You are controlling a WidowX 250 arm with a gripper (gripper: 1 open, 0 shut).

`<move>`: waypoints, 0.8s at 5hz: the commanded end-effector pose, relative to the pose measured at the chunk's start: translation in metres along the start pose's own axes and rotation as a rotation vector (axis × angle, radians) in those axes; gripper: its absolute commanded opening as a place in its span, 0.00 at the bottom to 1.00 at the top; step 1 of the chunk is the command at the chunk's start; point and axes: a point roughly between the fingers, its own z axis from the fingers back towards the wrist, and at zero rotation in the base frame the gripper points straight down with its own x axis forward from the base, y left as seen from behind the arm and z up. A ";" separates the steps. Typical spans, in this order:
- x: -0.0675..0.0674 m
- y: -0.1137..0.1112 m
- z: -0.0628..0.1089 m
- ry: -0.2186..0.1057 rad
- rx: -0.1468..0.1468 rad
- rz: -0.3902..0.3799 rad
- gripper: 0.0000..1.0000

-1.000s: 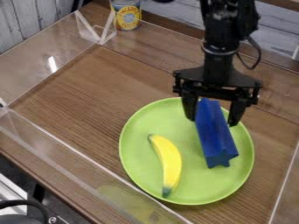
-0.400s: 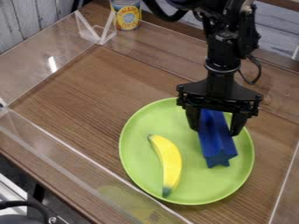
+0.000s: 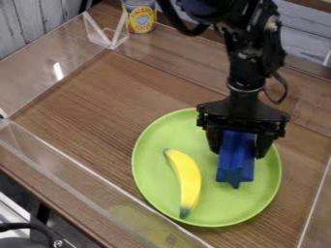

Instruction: Remove the blue object from inside the green plate and put it on the table

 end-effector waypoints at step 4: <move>0.003 -0.004 0.009 -0.014 0.002 -0.014 0.00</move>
